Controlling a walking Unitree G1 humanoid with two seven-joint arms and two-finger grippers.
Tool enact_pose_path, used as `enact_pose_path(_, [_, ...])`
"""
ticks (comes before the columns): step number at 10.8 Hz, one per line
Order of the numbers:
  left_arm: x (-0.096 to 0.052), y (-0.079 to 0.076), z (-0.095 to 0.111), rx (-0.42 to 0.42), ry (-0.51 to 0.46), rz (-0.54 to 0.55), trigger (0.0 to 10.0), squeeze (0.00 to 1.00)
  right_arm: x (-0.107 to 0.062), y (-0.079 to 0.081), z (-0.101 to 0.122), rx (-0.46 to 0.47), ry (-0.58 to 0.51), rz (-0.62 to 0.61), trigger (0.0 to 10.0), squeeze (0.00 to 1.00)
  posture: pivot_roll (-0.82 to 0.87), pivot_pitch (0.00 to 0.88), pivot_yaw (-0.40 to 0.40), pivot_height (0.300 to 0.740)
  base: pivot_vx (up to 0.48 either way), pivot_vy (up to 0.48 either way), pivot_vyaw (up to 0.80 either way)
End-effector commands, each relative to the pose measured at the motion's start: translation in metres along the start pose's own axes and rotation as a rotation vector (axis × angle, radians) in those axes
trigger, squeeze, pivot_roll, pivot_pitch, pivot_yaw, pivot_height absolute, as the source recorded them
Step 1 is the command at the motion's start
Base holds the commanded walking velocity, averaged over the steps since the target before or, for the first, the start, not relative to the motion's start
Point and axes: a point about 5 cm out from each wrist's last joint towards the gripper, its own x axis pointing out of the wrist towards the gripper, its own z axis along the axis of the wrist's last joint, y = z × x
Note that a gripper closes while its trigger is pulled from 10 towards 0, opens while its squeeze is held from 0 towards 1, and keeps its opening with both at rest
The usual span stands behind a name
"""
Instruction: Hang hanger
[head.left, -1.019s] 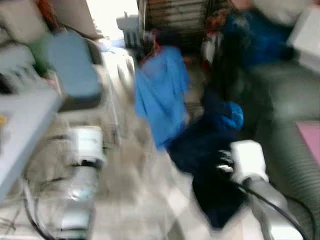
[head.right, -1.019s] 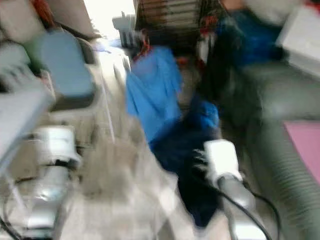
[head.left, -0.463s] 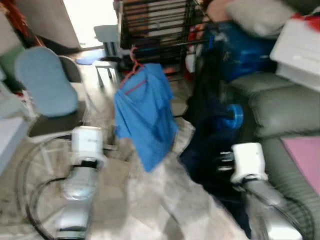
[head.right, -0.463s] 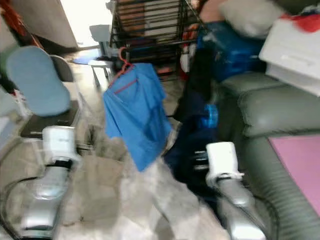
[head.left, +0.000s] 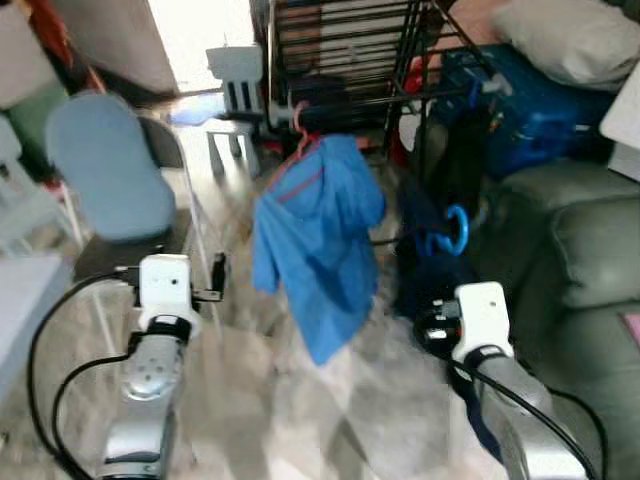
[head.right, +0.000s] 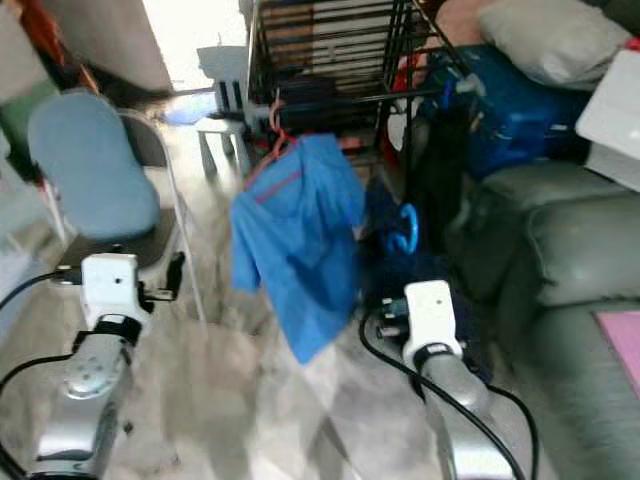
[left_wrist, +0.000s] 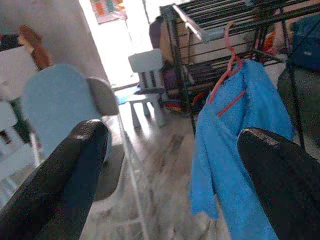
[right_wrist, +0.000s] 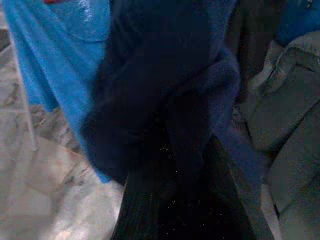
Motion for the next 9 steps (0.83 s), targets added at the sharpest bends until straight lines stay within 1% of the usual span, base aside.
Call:
enact_pose_path(1, [0.0005,-0.0030,0.0019,0.009,-0.007,-0.022,10.0,0.00,0.0000,-0.0047,0.0085,-0.003,-0.038,-0.016,10.0,0.00,-0.22,0.000,0.086,0.740,0.337,0.341,0.00])
enact_pose_path(2, [0.0003,-0.0039,0.0021,0.022,-0.011,-0.029,10.0,0.00,0.0007,-0.0047,0.0096,-0.002,-0.041,-0.019,10.0,0.00,-0.22,0.000,0.086,0.740,0.390,0.277,0.00])
enact_pose_path(5, [-0.0001,-0.0075,0.0027,0.016,-0.013,-0.050,10.0,0.00,0.0025,-0.0062,0.0097,0.001,-0.038,-0.035,10.0,0.00,-0.22,0.000,0.087,0.740,0.456,0.000,0.00])
enact_pose_path(6, [0.0005,-0.0086,0.0029,0.017,-0.014,-0.057,10.0,0.00,0.0032,-0.0056,0.0096,0.004,-0.036,-0.035,10.0,0.00,-0.22,0.000,0.089,0.740,0.458,0.000,-0.58])
enact_pose_path(9, [0.0017,-0.0121,0.0030,0.020,-0.016,-0.075,10.0,0.00,0.0054,-0.0045,0.0105,0.007,-0.035,-0.038,10.0,0.00,-0.22,0.000,0.089,0.740,0.468,0.000,-0.80])
